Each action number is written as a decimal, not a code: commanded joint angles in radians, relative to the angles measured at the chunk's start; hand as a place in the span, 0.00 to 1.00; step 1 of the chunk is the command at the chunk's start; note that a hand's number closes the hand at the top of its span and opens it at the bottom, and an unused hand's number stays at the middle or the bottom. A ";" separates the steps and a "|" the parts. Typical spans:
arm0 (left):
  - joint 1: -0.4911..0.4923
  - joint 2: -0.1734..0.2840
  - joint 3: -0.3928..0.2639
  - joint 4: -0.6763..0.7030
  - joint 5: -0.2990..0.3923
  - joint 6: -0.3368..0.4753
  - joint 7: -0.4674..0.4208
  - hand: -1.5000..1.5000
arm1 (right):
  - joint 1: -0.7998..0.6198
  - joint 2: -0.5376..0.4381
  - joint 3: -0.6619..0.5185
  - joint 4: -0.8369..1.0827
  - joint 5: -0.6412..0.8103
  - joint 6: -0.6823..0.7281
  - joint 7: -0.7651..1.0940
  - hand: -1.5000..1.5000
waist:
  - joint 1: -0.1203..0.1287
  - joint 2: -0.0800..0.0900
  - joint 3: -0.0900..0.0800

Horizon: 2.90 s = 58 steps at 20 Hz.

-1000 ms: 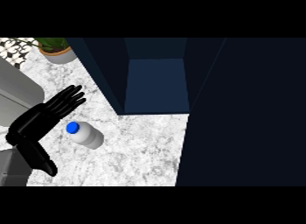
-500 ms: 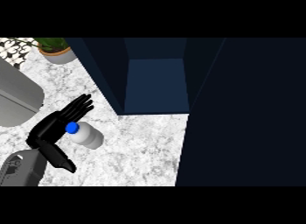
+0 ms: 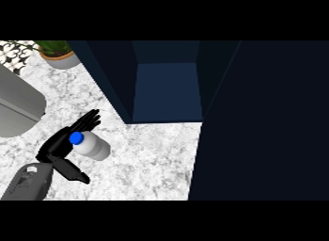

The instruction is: Pick up the bottled water, place it into the cabinet and close the cabinet

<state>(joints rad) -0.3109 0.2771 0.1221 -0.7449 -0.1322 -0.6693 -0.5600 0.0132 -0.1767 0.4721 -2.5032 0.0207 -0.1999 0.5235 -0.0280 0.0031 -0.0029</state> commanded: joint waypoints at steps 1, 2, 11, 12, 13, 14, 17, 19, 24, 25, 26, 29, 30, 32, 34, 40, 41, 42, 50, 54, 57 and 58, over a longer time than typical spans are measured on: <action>-0.066 -0.008 -0.020 0.133 -0.032 -0.047 -0.135 0.00 | -0.004 -0.022 -0.021 -0.134 0.035 -0.002 0.070 0.00 | 0.001 0.001 0.000; -0.066 0.020 -0.013 0.158 -0.025 -0.066 -0.165 0.00 | 0.062 -0.025 0.012 -0.169 0.035 -0.006 0.025 0.00 | -0.016 0.001 0.000; -0.148 -0.006 -0.020 0.268 0.022 -0.096 -0.176 0.00 | 0.005 -0.040 -0.007 -0.159 0.039 -0.031 0.055 0.00 | -0.011 -0.002 0.000; -0.134 0.000 -0.034 0.322 -0.008 -0.070 -0.242 0.00 | -0.022 -0.027 -0.013 -0.136 0.029 -0.043 0.073 0.00 | -0.017 0.004 -0.002; -0.130 0.002 -0.040 0.324 -0.009 -0.078 -0.260 0.00 | 0.016 -0.042 -0.006 -0.115 0.028 -0.023 0.020 0.00 | -0.012 0.003 -0.001; -0.093 -0.021 -0.058 0.306 -0.017 -0.068 -0.291 0.00 | 0.011 -0.035 -0.009 -0.133 0.024 -0.038 0.038 0.00 | -0.008 0.001 -0.001; -0.165 -0.013 -0.040 0.358 0.005 -0.066 -0.257 0.00 | -0.028 -0.025 -0.010 -0.134 0.049 -0.069 0.086 0.00 | -0.016 0.003 -0.002; -0.164 -0.005 -0.029 0.367 0.031 -0.100 -0.242 0.00 | 0.012 -0.042 -0.019 -0.144 0.032 -0.061 0.066 0.00 | -0.010 0.000 0.000; -0.151 -0.061 -0.071 0.376 0.016 -0.096 -0.265 1.00 | 0.045 -0.066 -0.011 -0.137 0.040 -0.056 0.030 0.00 | -0.011 -0.001 0.000; -0.152 -0.048 -0.075 0.385 0.019 -0.130 -0.257 1.00 | 0.024 -0.044 -0.024 -0.102 0.033 -0.071 0.006 0.00 | -0.006 0.000 0.000; -0.163 -0.087 -0.084 0.382 0.028 -0.142 -0.226 1.00 | 0.043 -0.048 -0.027 -0.098 0.020 -0.067 -0.019 0.00 | -0.011 -0.001 0.000; -0.163 -0.104 -0.098 0.380 0.040 -0.190 -0.208 1.00 | 0.038 -0.061 -0.073 -0.073 -0.013 -0.054 -0.034 0.00 | -0.002 0.000 0.001; -0.176 -0.100 -0.097 0.385 0.032 -0.153 -0.238 1.00 | 0.054 -0.079 -0.093 -0.090 -0.037 -0.037 -0.027 0.00 | -0.007 0.003 0.001; -0.152 -0.087 -0.132 0.320 0.004 -0.125 -0.291 1.00 | 0.067 -0.090 -0.082 -0.142 -0.017 -0.045 0.016 0.00 | 0.000 -0.003 0.000; -0.156 -0.096 -0.146 0.287 -0.014 -0.048 -0.344 1.00 | 0.084 -0.109 -0.149 -0.118 -0.080 -0.010 -0.042 0.00 | -0.002 -0.001 0.002; -0.121 -0.149 -0.147 0.257 0.017 0.041 -0.364 1.00 | 0.124 -0.090 -0.127 -0.102 -0.018 -0.021 -0.066 0.00 | 0.014 -0.005 0.002; -0.169 -0.159 -0.074 0.296 0.073 0.115 -0.323 1.00 | 0.150 -0.112 -0.155 -0.131 -0.041 -0.009 -0.062 0.00 | 0.000 -0.003 0.002; -0.153 -0.179 -0.057 0.303 0.074 0.211 -0.341 1.00 | 0.117 -0.113 -0.204 -0.082 -0.091 0.006 -0.085 0.00 | 0.005 0.001 0.002; -0.178 -0.275 0.031 0.242 0.316 0.386 -0.265 1.00 | 0.208 -0.127 -0.354 -0.092 -0.177 0.064 -0.156 0.00 | 0.008 -0.007 0.004; -0.205 -0.276 -0.090 0.175 0.398 0.455 -0.194 1.00 | 0.261 -0.119 -0.443 -0.097 -0.242 0.113 -0.178 0.00 | 0.009 -0.009 0.004; -0.202 -0.276 -0.193 0.181 0.485 0.504 -0.219 1.00 | 0.284 -0.116 -0.482 -0.092 -0.285 0.160 -0.205 0.00 | -0.013 -0.011 0.004; -0.233 -0.276 -0.189 0.157 0.492 0.502 -0.160 1.00 | 0.230 -0.127 -0.551 -0.030 -0.320 0.168 -0.215 0.00 | -0.002 -0.009 0.005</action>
<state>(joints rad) -0.4706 0.0244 0.0039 -0.5332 0.2904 -0.2034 -0.7831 0.2244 -0.2979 0.0246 -2.4777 -0.0952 -0.0678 0.2965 -0.0221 -0.0040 0.0022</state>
